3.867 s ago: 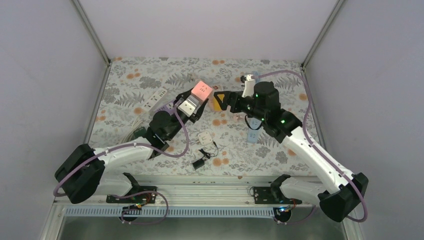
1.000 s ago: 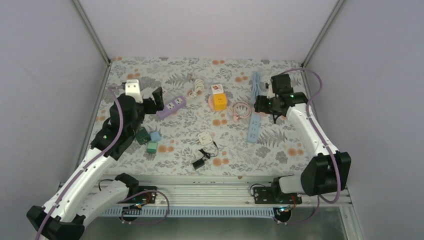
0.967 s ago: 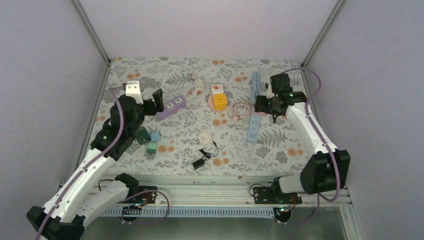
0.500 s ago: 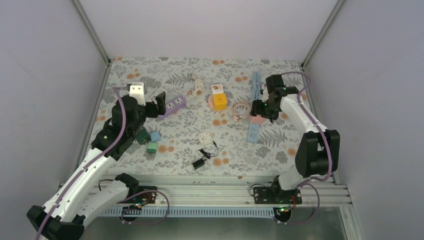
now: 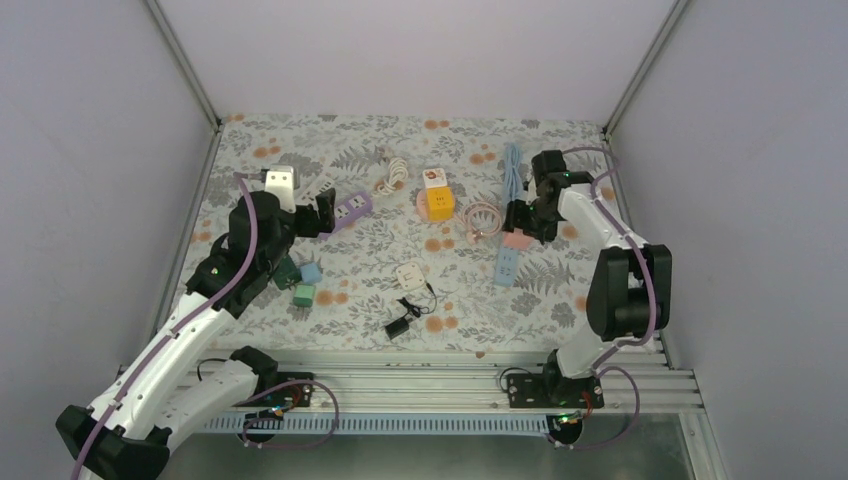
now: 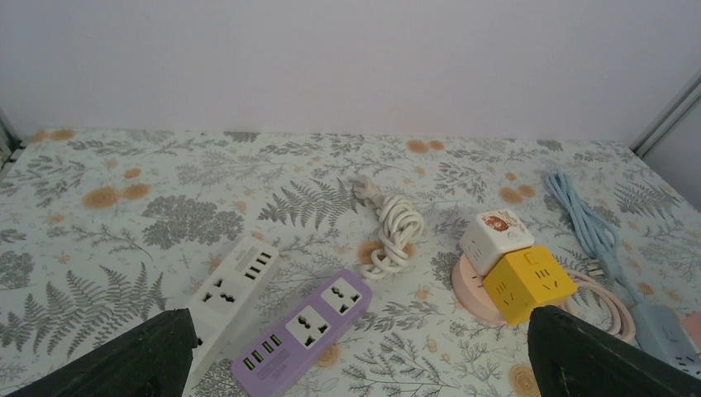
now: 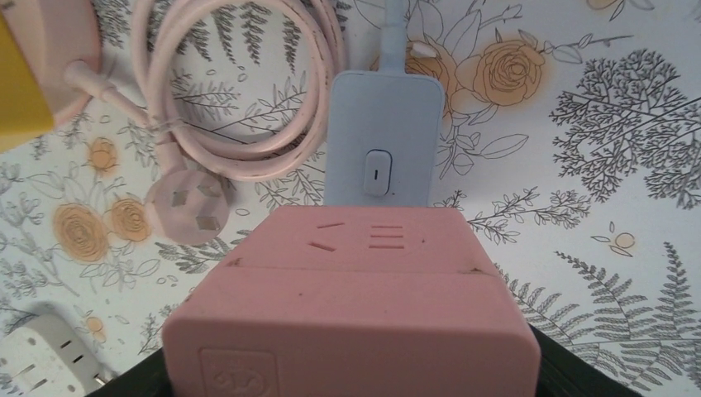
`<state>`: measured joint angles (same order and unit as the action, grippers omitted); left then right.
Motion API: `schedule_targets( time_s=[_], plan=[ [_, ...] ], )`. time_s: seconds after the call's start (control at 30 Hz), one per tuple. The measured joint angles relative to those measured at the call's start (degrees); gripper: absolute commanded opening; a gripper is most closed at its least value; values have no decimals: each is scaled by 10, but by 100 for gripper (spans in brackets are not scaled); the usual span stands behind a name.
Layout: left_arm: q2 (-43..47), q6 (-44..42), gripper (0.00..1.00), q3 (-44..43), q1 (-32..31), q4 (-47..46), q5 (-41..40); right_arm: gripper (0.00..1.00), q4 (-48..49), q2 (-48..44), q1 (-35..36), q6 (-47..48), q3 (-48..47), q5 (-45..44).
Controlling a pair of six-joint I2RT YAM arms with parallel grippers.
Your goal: Insert the plug
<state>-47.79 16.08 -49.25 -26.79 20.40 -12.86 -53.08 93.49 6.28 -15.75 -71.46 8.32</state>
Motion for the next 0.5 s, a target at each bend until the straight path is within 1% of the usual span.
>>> schedule_targets(
  time_s=[0.5],
  plan=[
    [-2,0,100,0,0,1,0,40,35,26,0,-12,21,0]
  ],
)
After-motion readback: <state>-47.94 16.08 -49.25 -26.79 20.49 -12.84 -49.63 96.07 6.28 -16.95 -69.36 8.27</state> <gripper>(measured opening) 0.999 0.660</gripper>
